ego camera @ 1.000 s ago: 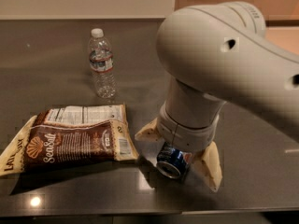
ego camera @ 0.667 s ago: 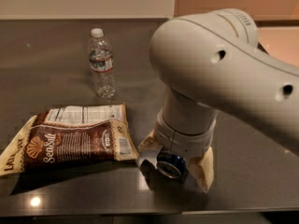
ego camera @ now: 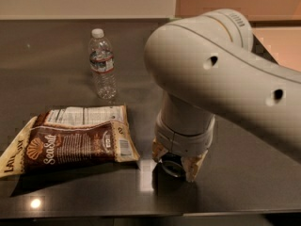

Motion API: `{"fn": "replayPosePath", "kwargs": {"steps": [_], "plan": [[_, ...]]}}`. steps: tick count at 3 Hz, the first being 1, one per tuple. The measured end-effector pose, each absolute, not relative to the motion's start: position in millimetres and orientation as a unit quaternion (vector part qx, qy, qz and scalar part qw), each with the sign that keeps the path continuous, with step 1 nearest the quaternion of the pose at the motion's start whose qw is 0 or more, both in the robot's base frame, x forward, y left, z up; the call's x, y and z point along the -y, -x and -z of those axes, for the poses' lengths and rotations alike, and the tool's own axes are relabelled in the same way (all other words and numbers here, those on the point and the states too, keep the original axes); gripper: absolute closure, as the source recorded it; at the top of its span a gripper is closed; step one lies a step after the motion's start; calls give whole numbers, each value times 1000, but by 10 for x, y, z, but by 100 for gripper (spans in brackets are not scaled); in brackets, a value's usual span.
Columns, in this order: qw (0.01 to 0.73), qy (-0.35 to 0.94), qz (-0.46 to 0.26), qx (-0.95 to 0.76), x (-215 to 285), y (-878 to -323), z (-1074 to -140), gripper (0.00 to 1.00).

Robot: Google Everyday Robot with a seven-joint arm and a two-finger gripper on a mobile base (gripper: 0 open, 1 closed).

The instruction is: Place pepsi can upright

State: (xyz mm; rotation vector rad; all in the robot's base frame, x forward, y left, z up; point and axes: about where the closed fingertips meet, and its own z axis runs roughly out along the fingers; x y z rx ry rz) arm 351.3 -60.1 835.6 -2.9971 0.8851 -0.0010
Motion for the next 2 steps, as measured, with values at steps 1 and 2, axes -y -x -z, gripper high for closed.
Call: {"fn": "replayPosePath", "kwargs": {"steps": [1, 2], "plan": [[6, 958, 7, -288, 593, -3618, -8395, 88], [26, 946, -14, -324, 572, -3732, -8589, 100]]}}
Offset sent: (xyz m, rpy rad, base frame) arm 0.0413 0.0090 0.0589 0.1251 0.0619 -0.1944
